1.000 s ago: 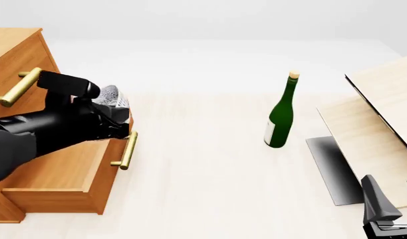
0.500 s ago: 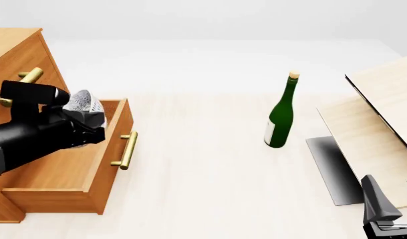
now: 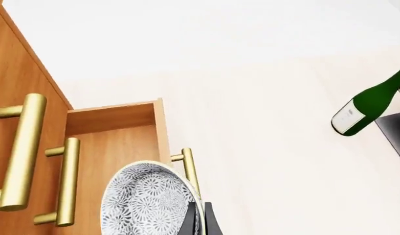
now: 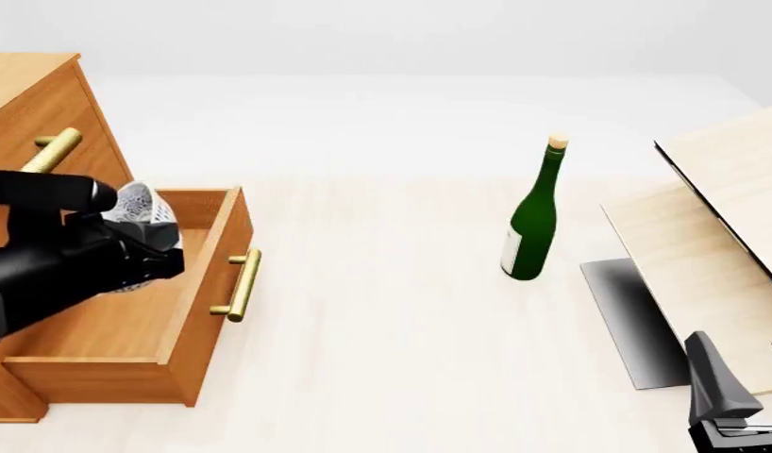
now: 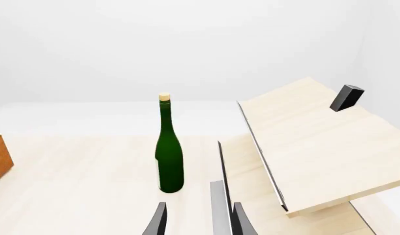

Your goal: Put the bowl in the bottom drawer of the cabinet.

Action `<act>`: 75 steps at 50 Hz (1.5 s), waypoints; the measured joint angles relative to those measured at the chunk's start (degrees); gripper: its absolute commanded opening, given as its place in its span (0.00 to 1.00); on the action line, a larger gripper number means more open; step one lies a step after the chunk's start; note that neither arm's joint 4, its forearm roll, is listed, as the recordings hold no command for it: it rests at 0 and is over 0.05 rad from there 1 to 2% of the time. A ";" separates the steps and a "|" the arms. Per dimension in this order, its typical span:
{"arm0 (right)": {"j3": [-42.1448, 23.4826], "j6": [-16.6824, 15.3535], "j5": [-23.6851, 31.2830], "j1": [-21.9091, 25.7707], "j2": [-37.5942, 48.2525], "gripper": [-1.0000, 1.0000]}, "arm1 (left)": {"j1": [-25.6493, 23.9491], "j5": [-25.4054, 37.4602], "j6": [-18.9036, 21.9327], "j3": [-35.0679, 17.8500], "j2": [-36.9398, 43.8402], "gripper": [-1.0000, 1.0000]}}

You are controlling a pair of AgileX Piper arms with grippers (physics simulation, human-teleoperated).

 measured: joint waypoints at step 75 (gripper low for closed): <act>0.00 0.00 0.00 0.00 0.00 1.00 | 5.34 -10.89 -3.37 5.02 11.54 0.00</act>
